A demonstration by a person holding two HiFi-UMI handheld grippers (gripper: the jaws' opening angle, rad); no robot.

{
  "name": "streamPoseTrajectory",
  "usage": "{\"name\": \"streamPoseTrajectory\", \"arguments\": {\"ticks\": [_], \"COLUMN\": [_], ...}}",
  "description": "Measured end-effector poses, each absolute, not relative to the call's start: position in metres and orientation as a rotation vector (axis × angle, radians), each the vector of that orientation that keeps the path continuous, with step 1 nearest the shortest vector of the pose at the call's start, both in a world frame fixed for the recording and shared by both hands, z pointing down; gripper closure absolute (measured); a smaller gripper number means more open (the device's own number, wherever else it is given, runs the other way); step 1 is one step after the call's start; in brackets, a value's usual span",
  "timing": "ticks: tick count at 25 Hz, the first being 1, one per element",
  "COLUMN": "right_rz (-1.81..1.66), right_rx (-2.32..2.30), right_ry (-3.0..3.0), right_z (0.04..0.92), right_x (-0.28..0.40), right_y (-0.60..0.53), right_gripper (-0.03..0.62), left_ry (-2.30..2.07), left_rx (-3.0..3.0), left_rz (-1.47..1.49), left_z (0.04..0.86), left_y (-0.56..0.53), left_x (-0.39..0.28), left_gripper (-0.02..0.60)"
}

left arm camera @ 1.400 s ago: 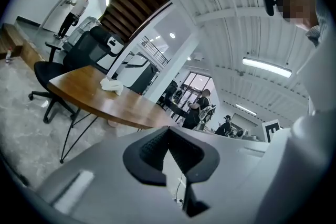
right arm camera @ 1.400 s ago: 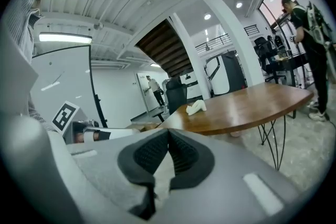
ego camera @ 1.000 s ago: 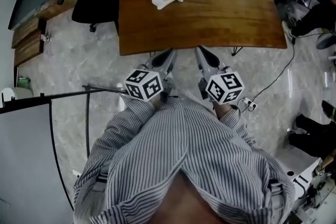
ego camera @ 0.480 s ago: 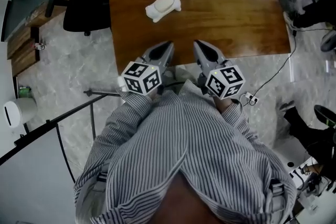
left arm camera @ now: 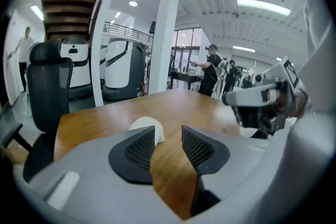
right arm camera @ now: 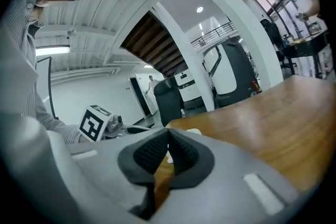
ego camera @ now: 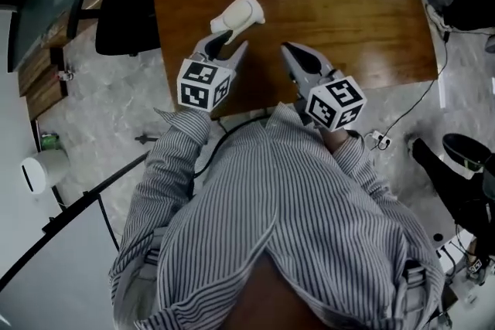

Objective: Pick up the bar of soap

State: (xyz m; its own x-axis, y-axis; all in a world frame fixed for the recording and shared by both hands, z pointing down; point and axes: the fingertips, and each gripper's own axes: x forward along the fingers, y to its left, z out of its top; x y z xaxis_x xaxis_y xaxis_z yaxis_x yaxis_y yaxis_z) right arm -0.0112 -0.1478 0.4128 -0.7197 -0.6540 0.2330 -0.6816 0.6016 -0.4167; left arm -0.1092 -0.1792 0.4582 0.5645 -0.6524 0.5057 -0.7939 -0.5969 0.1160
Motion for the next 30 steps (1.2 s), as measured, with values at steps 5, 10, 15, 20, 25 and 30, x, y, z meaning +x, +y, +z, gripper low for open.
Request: {"name": "streamPoseTrajectory", "arguments": {"ticks": [5, 10, 15, 20, 25, 30], "right_rz": [0.84, 0.888, 0.894, 0.963, 1.018, 1.043], "right_rx": [1.171, 1.177, 1.236, 1.265, 1.27, 1.246], "right_ry": [-2.731, -2.733, -2.732, -2.718, -2.689, -2.696], "right_z": [0.429, 0.438, 0.444, 0.456, 0.469, 0.47], "right_x": [-0.008, -0.005, 0.005, 0.014, 0.018, 0.015], "right_y": [-0.157, -0.164, -0.175, -0.179, -0.182, -0.182], "right_gripper": [0.592, 0.592, 0.592, 0.592, 0.592, 0.592], "left_ry": [-1.078, -0.969, -0.893, -0.81, -0.72, -0.628], "left_rx": [2.468, 2.466, 2.401, 2.373, 2.373, 2.374], "left_rz": [0.872, 1.108, 1.29, 1.341, 1.355, 1.412], "left_z": [0.492, 0.513, 0.538, 0.551, 0.554, 0.555], "left_y": [-0.215, -0.243, -0.256, -0.259, -0.261, -0.265], "left_x": [-0.113, -0.116, -0.119, -0.112, -0.108, -0.11], "left_gripper": [0.388, 0.362, 0.299, 0.291, 0.293, 0.318]}}
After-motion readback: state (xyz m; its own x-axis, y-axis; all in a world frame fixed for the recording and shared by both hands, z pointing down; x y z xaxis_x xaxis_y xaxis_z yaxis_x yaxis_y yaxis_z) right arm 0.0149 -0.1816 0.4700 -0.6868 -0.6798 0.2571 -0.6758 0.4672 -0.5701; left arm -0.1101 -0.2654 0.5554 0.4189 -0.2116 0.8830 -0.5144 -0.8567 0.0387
